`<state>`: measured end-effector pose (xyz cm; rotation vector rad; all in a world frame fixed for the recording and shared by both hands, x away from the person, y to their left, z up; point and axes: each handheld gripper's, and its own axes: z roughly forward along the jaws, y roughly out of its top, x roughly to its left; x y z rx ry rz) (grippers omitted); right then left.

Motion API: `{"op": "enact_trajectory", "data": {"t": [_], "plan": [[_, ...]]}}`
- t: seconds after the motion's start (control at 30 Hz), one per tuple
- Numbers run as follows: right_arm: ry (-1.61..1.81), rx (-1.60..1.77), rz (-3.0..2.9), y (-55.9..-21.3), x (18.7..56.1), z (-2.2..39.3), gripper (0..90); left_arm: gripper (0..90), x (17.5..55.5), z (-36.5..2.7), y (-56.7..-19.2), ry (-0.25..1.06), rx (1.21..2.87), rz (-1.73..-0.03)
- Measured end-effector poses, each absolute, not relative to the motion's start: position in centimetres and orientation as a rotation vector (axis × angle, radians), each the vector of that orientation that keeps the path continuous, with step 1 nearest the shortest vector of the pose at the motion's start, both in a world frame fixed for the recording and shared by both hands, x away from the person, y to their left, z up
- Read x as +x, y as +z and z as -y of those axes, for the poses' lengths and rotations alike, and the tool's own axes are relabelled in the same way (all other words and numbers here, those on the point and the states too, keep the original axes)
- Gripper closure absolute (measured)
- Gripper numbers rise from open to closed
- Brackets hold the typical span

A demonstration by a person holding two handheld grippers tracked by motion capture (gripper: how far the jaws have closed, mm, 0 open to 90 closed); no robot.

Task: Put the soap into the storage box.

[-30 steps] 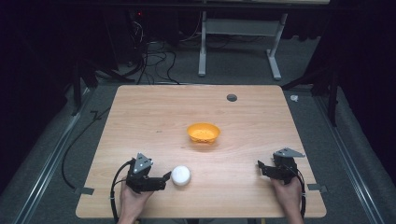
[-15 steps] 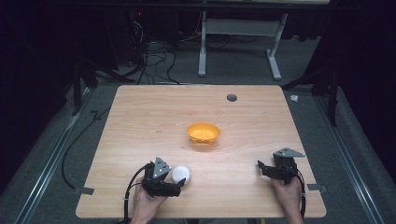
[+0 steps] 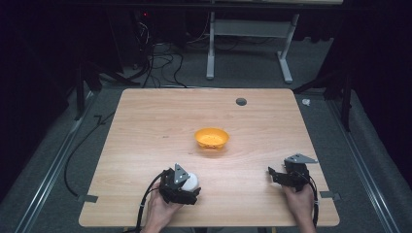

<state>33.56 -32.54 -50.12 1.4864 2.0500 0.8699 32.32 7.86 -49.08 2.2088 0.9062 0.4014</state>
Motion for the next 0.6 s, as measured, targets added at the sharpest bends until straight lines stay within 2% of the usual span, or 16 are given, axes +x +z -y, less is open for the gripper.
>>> {"op": "enact_trajectory", "data": {"t": [0.07,0.27,0.47,0.6], "plan": [[0.874,1.488,-2.049,-50.12,33.56,32.55,27.3,15.2,32.38,-7.85,-49.26,0.414,2.199,-0.932],[0.874,1.488,-2.049,-50.12,33.56,32.55,27.2,17.3,32.37,-7.76,-49.69,0.406,2.228,-0.932],[0.870,1.486,-2.051,-50.12,33.55,32.54,27.2,23.8,32.28,-7.83,-49.97,0.397,2.212,-0.938],[0.877,1.490,-2.046,-50.13,33.56,32.57,27.3,24.2,32.29,-7.82,-49.94,0.400,2.214,-0.944]]}}
